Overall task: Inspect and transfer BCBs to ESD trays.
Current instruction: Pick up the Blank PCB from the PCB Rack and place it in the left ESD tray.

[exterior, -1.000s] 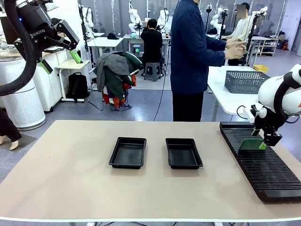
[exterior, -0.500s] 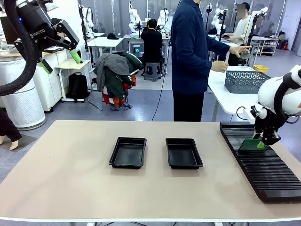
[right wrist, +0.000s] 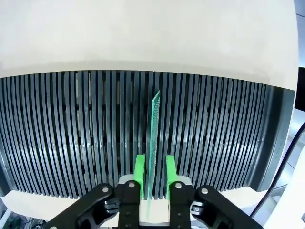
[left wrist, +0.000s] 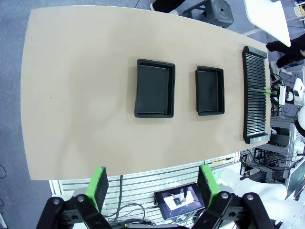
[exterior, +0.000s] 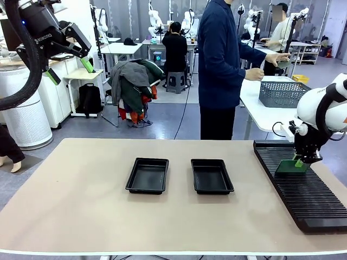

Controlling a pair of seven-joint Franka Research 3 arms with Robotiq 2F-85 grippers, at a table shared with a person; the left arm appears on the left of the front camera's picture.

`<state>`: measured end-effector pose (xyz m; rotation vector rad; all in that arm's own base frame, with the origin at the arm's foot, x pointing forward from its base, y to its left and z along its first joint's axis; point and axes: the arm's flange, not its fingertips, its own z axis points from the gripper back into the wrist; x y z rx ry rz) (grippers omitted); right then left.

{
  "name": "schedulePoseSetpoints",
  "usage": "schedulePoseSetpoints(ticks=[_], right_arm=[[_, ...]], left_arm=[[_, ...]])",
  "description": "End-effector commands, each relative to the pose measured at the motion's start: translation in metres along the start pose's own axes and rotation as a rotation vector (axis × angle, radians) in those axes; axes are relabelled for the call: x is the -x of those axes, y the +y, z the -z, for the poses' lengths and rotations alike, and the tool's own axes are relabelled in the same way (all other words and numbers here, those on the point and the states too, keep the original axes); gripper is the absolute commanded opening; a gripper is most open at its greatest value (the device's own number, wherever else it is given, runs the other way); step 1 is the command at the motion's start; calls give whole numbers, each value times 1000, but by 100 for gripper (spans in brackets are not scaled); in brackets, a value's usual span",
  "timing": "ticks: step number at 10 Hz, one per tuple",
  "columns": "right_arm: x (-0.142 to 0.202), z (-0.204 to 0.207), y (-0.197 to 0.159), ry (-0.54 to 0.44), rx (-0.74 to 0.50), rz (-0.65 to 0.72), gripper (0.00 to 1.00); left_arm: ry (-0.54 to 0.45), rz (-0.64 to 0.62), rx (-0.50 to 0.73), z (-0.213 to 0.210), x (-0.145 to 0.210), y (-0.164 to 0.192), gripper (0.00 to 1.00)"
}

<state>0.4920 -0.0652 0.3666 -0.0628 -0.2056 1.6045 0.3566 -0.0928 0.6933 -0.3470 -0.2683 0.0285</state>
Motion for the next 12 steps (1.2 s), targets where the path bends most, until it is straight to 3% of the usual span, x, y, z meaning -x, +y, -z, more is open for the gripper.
schedulePoseSetpoints(ticks=[1, 3, 4, 10, 12], right_arm=[[6, 4, -7, 18, 2, -27, 13], [7, 6, -10, 22, -7, -29, 1], [7, 5, -11, 22, -9, -28, 0], [7, -5, -17, 23, -25, -14, 0], [7, -41, -13, -18, -15, 5, 0]], left_arm=[[-2, 6, 2, 2, 0, 1, 100], [-2, 6, 2, 2, 0, 1, 100], [-2, 6, 2, 2, 0, 1, 100], [-2, 6, 2, 2, 0, 1, 100], [-2, 6, 2, 2, 0, 1, 100]])
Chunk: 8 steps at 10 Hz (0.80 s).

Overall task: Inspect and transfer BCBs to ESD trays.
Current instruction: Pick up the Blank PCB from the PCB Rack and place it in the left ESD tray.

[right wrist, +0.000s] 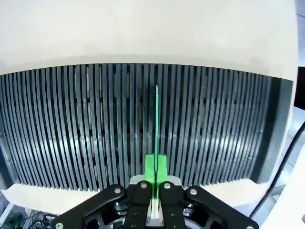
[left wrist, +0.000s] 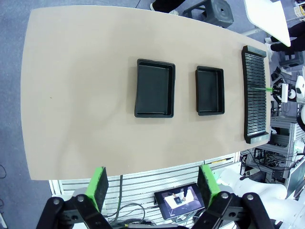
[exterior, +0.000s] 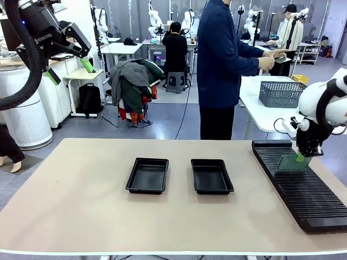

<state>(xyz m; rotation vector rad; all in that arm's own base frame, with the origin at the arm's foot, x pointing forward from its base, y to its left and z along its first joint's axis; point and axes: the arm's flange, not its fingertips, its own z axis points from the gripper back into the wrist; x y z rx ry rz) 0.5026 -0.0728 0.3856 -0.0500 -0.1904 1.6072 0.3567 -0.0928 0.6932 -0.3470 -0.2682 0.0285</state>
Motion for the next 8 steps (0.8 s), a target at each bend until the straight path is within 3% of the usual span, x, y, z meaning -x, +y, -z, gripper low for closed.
schedulePoseSetpoints(ticks=[1, 5, 7, 8], right_arm=[[2, -49, 2, -31, -11, 25, 0], [-5, -176, 19, -45, -57, 171, 0], [-9, -229, 31, -128, -109, 305, 0], [-8, -251, 38, -115, -100, 306, 0]], left_arm=[[-2, 6, 2, 2, 0, 1, 100], [-2, 6, 2, 2, 0, 1, 100], [-2, 6, 2, 2, 0, 1, 100], [-2, 6, 2, 2, 0, 1, 100]])
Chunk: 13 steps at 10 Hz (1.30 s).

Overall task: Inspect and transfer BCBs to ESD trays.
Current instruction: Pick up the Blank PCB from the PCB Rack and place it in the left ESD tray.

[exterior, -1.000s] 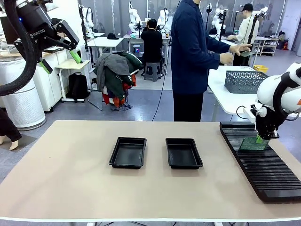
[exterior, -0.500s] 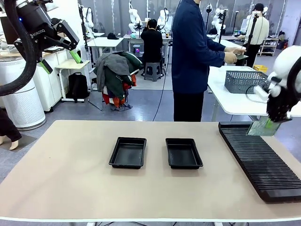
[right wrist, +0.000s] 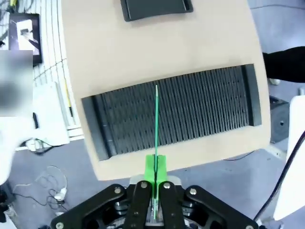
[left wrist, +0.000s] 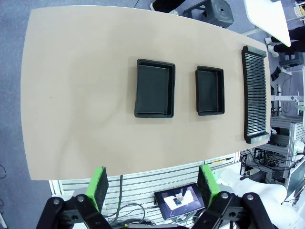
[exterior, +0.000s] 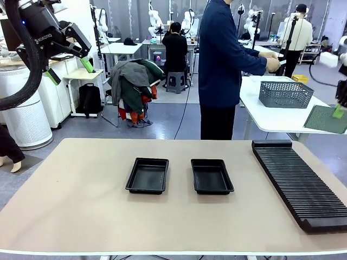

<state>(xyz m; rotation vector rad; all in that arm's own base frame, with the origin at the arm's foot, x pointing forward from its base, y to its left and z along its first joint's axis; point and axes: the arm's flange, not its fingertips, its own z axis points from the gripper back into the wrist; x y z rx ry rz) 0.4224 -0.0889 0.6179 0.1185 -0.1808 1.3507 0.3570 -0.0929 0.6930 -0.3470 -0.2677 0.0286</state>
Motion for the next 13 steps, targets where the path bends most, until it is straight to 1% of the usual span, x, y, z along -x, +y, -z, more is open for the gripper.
schedulePoseSetpoints(ticks=[1, 3, 5, 6, 7, 13], right_arm=[[-1, -29, 4, -25, 6, 40, 0], [2, -48, 14, -11, 21, 51, 0], [5, -57, 19, -5, 31, 56, 0], [10, -61, 21, -35, 44, 64, 0], [7, -57, 16, -15, 40, 32, 0], [7, -57, 16, -15, 40, 32, 0]], left_arm=[[-3, 6, 2, 1, 0, 1, 100], [-3, 6, 2, 1, 0, 1, 100], [-3, 6, 2, 1, 0, 1, 100], [-3, 6, 2, 1, 0, 1, 100], [-3, 6, 2, 1, 0, 1, 100], [-3, 6, 2, 1, 0, 1, 100]])
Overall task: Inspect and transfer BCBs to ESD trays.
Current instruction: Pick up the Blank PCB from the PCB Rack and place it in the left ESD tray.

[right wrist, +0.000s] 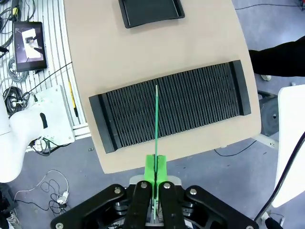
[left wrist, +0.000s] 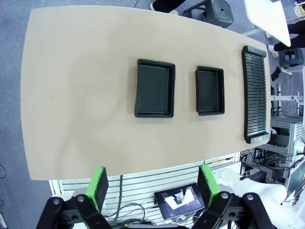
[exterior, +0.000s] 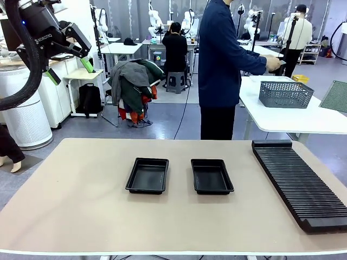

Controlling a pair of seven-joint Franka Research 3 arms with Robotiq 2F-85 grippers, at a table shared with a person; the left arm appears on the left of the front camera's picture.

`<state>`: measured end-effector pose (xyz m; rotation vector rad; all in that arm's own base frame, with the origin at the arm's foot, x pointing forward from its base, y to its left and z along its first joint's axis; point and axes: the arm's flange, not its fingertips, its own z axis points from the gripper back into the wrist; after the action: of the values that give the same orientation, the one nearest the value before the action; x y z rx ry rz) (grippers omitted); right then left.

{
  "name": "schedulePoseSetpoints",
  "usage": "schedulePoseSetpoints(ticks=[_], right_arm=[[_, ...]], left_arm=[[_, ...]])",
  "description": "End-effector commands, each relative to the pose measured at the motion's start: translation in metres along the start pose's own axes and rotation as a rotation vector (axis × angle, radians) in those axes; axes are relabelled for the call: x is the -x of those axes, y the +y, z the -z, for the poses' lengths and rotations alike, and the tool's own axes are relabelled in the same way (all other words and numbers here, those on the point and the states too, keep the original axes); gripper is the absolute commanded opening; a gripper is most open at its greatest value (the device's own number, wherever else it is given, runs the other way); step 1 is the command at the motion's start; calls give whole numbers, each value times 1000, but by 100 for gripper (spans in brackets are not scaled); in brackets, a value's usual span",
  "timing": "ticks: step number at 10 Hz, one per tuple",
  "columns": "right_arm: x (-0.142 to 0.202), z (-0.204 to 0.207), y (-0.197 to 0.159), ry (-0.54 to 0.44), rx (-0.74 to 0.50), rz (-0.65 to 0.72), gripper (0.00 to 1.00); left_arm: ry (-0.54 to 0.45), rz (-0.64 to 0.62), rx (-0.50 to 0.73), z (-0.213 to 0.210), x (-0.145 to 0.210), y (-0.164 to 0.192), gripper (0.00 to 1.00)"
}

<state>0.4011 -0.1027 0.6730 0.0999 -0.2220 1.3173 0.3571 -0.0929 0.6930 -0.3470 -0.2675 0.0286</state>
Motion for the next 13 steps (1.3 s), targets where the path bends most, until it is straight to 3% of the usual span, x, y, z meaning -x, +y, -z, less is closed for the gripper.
schedulePoseSetpoints(ticks=[1, 4, 8, 13], right_arm=[[0, 1, 0, 4, -1, 3, 0], [0, 0, 0, 0, 0, 0, 2], [-43, 35, -4, -152, -152, 504, 2], [-122, 136, 14, -429, -409, 907, 2]], left_arm=[[-3, 6, 2, 1, 0, 1, 100], [-3, 6, 2, 1, 0, 1, 100], [-3, 6, 2, 1, 0, 1, 100], [-3, 6, 2, 1, 0, 1, 100]])
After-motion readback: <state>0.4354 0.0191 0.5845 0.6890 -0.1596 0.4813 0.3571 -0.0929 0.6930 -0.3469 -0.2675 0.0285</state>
